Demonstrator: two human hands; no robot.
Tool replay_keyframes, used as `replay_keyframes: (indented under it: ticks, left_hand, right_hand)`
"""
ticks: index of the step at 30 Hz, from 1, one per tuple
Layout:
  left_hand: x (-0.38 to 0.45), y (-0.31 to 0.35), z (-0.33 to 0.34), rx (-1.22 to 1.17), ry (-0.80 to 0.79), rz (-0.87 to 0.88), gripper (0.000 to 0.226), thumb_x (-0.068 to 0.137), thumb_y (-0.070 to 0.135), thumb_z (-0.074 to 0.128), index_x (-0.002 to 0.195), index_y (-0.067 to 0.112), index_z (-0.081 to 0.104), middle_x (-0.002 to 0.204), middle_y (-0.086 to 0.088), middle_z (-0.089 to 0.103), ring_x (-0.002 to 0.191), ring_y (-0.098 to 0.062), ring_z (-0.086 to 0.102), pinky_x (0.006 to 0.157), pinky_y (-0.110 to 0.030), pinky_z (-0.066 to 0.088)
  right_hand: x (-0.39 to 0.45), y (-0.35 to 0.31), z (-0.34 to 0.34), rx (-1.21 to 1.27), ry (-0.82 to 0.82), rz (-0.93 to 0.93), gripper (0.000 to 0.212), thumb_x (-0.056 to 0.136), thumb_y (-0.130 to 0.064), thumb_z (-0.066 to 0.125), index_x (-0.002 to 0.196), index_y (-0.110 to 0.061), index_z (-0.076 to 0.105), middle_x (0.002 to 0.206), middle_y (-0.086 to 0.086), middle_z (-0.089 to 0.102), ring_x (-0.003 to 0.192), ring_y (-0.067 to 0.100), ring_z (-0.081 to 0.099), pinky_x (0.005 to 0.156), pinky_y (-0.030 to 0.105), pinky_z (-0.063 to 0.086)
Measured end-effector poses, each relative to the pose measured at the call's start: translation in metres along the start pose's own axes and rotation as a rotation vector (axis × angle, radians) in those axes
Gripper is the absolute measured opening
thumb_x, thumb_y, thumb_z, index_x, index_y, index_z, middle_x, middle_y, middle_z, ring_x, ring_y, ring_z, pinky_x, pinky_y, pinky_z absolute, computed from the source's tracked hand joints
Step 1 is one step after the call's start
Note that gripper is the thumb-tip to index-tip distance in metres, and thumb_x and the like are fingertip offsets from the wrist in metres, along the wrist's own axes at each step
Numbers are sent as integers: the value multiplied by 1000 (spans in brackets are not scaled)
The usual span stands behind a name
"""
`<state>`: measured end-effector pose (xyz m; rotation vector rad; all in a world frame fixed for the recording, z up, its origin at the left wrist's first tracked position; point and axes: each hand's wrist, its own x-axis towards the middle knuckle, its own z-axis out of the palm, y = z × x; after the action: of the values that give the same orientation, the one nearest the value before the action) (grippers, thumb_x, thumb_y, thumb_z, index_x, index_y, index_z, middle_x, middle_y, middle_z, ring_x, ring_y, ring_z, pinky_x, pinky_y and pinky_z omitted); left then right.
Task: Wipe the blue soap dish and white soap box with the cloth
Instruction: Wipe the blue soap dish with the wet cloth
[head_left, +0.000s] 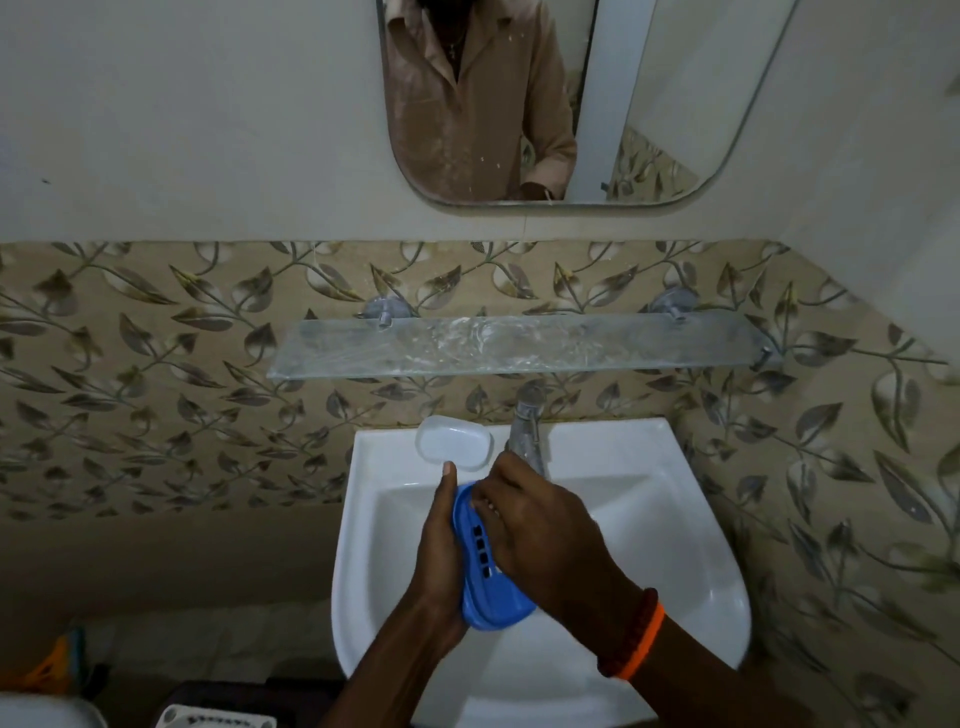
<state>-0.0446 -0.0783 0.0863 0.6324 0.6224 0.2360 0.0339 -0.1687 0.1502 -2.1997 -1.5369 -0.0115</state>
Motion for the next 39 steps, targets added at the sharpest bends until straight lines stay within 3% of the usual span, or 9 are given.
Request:
replay_keyframes:
  ticks: [3,9,12,18,23,27,30,33,39]
  left_hand:
    - [2,15,-2,-29,16,19,72,82,76,51,91,13,84,86,-16,77,74,-28,74,71,-38,59]
    - [6,34,0,62,-27,85,70,72,78,53,89,18,84,79,-12,73,65,-23,69,64,-34,58]
    - [3,35,4,153,-64,102,67,74,78,50,84,20,83,77,-10,74,64,-21,69,63,-33,57]
    - [-4,30,8,178,-15,86,61,77,73,55,76,19,83,73,-10,74,62,-21,72,59,-32,59]
    - [-2,44,9,83,-54,133,64,76,73,54,80,15,81,66,-8,72,55,-20,67,54,-28,58]
    - [1,39,8,28,-47,152,69,75,72,53,92,13,83,72,-11,72,62,-22,68,61,-31,58]
    - [1,32,10,7,-26,174,68,74,70,55,94,12,83,77,-15,72,67,-25,69,64,-34,59]
    - [1,29,8,-10,-35,184,67,74,69,54,97,12,81,85,-18,70,71,-27,68,65,-35,58]
    - [2,30,2,66,-37,155,66,79,73,50,89,15,82,75,-11,73,63,-21,69,61,-31,58]
  right_hand:
    - [-9,0,3,87,-141,24,16,95,-20,56,96,-10,68,98,3,60,85,15,61,76,26,53]
    - [-14,8,-8,22,-347,-37,9,93,-18,61,99,-12,65,103,4,54,93,17,57,83,31,54]
    - [-9,12,-13,-175,-298,-149,9,93,-13,56,101,-14,61,103,5,53,81,19,59,73,35,56]
    - [1,14,-16,-244,-210,-143,16,84,-18,70,96,-14,59,103,6,51,66,18,61,58,37,59]
    - [-22,9,3,-78,-240,-149,10,94,-17,59,102,-11,62,107,6,54,80,15,60,70,22,52]
    - [-28,8,12,159,-151,76,16,99,-20,55,104,-10,66,97,1,52,84,8,52,70,6,37]
    - [-32,5,19,263,-95,196,11,95,-22,61,101,-13,65,95,-3,55,85,1,53,68,0,38]
    - [-34,2,23,281,-95,218,10,93,-23,64,99,-16,65,101,-1,63,88,1,60,68,3,43]
    - [-32,11,13,-49,-181,-110,5,90,-13,66,94,-9,66,101,9,61,69,14,63,61,20,56]
